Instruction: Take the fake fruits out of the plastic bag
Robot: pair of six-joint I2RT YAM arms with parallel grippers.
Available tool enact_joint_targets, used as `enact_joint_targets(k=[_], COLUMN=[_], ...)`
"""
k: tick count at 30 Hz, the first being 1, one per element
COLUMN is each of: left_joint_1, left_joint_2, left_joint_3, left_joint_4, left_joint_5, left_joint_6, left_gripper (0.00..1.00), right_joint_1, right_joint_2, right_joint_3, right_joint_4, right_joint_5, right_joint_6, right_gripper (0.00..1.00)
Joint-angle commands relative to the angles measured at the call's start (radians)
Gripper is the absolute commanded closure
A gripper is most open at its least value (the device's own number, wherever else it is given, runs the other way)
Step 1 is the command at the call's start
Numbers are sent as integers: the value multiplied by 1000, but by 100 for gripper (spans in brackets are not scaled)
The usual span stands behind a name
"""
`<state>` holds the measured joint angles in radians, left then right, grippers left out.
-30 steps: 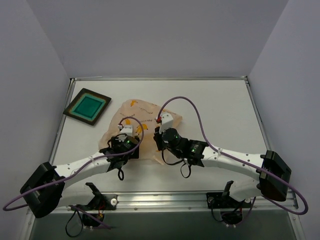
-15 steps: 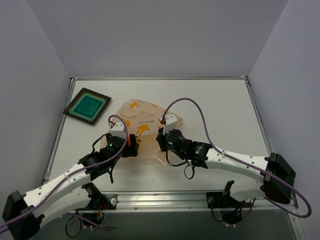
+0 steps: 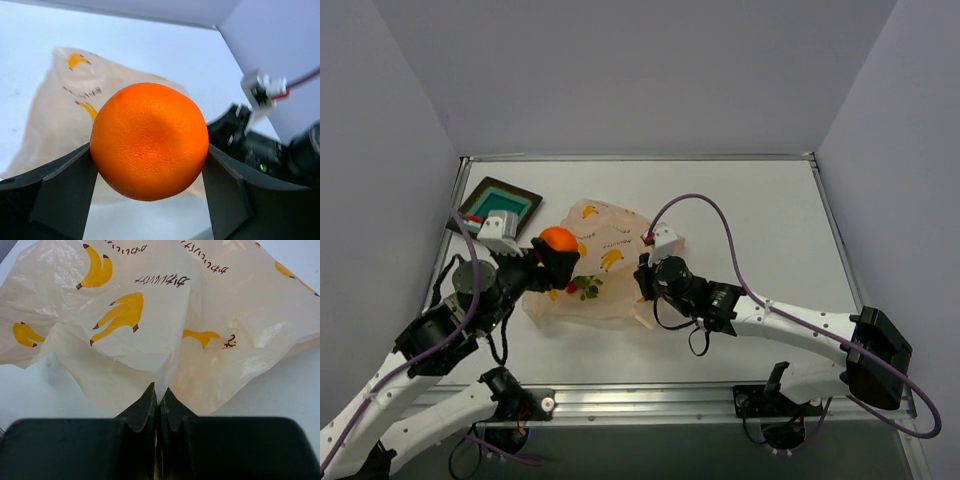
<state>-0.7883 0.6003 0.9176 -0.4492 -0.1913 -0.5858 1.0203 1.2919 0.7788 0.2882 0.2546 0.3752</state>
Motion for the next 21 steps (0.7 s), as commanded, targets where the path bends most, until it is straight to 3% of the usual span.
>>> enact_joint_targets(k=[1, 3, 4, 6, 7, 11, 14, 21], left_joint_1=[52, 130, 252, 372, 462, 643, 753, 889], left_joint_2=[204, 307, 402, 482, 551, 708, 815, 1072], left_joint_3=[137, 213, 234, 263, 270, 303, 323, 435], left_joint_4=[-20, 16, 50, 119, 139, 198, 254, 259], left_joint_5=[-218, -182, -136, 10, 27, 55, 99, 98], left_joint_6=[66, 102, 98, 67, 64, 40, 26, 118], left_gripper=[78, 78, 78, 78, 78, 77, 76, 71], right_joint_1=[-5, -2, 0, 4, 6, 14, 15, 40], right_joint_2=[-8, -6, -5, -5, -5, 4, 14, -3], right_joint_3=[7, 1, -1, -3, -3, -1, 4, 10], right_joint_4=[39, 42, 43, 43, 43, 46, 52, 48], right_joint_5=[-11, -18, -23, -23, -23, -26, -40, -22], right_joint_6=[14, 19, 19, 19, 19, 11, 10, 4], right_gripper=[100, 100, 100, 100, 100, 100, 100, 100])
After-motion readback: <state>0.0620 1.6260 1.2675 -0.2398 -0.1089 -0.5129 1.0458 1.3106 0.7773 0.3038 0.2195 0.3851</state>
